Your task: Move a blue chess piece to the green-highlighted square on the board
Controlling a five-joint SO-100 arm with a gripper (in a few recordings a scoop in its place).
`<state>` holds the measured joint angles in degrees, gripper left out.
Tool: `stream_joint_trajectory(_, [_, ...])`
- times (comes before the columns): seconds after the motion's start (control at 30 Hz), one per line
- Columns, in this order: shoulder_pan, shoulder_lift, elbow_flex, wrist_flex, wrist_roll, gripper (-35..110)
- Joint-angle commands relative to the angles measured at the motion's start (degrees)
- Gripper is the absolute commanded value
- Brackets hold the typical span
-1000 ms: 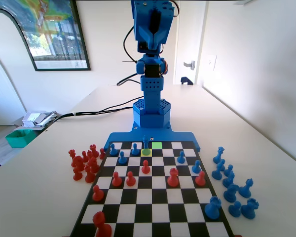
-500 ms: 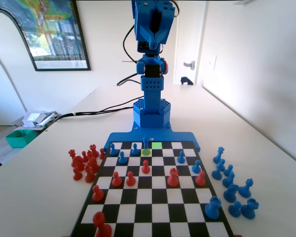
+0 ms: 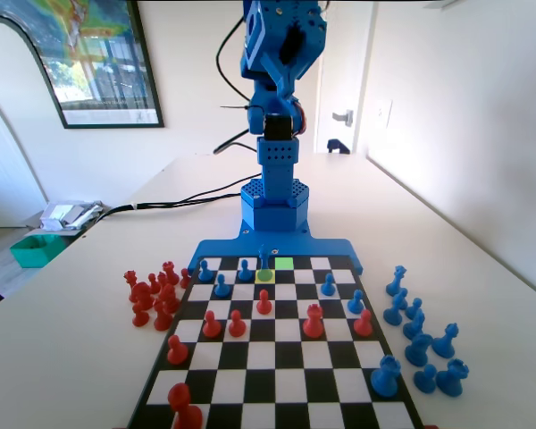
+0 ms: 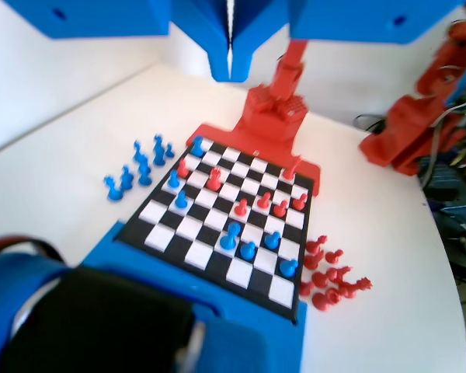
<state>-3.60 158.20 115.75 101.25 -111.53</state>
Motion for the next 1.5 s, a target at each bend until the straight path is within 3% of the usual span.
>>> stream_joint_trajectory(0.0, [0.3,-7.5,-5.5,1.1,-6.0,1])
stream_joint_trajectory(0.27, [8.1,-22.1,-5.4,-0.2,-21.7,1])
stream_joint_trajectory(0.53, [15.0,-31.1,3.3,-11.1,-33.7,1])
stream_joint_trajectory(1.47, [12.0,-46.4,16.7,-34.9,-33.4,11])
